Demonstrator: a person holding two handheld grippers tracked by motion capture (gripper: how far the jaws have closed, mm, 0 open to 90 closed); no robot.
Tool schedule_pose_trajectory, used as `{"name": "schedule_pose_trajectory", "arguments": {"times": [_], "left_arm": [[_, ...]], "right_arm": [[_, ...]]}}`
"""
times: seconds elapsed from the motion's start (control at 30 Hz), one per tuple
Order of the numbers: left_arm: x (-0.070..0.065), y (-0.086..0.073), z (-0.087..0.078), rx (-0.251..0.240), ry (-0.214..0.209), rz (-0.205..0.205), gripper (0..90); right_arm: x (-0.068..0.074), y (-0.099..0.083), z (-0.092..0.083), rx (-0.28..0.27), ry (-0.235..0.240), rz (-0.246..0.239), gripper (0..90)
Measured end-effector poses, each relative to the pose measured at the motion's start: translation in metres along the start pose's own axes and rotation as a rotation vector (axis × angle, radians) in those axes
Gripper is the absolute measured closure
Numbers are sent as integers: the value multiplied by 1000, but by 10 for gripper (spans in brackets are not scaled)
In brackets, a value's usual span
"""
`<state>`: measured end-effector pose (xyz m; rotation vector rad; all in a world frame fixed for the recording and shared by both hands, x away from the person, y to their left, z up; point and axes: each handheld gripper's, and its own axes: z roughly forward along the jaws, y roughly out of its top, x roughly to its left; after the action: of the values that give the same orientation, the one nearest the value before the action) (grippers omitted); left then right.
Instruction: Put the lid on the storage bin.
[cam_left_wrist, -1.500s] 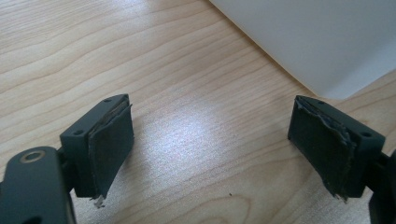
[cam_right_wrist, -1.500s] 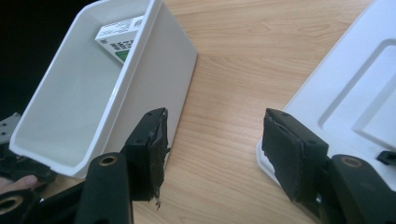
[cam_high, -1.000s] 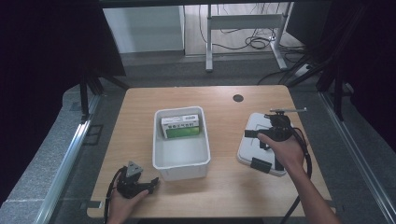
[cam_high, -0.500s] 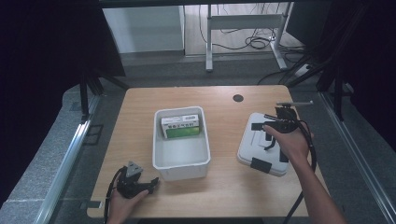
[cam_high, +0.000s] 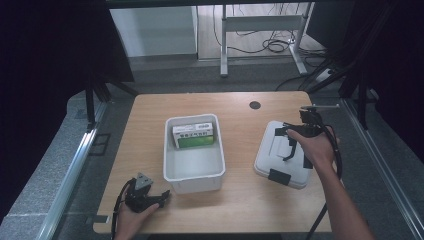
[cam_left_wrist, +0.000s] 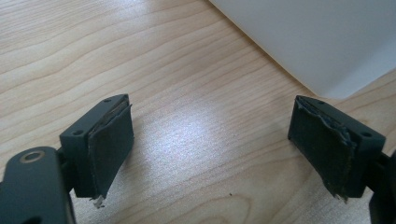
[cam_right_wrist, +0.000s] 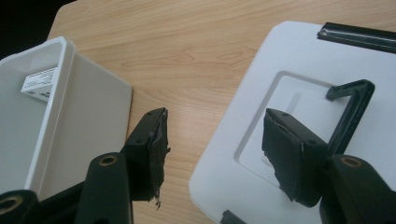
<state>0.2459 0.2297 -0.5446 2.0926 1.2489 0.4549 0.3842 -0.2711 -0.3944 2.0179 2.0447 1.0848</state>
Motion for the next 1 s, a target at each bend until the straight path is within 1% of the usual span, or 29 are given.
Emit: {"name": "schedule_pose_trajectory", "arguments": {"times": [0.57,0.6,0.77,0.8,1.0], "left_arm": [[0,0,0,1,0,0,137],[0,0,0,1,0,0,137],[0,0,0,1,-1,1,137],[0,0,0,1,0,1,137],[0,0,0,1,-1,0,137]], "right_arm": [[-14,13,4,16,-63,34,408],[-17,14,5,16,-68,42,408],[-22,16,6,22,-81,57,408],[-25,17,7,23,-84,64,408],[-31,19,9,35,-118,66,409]]}}
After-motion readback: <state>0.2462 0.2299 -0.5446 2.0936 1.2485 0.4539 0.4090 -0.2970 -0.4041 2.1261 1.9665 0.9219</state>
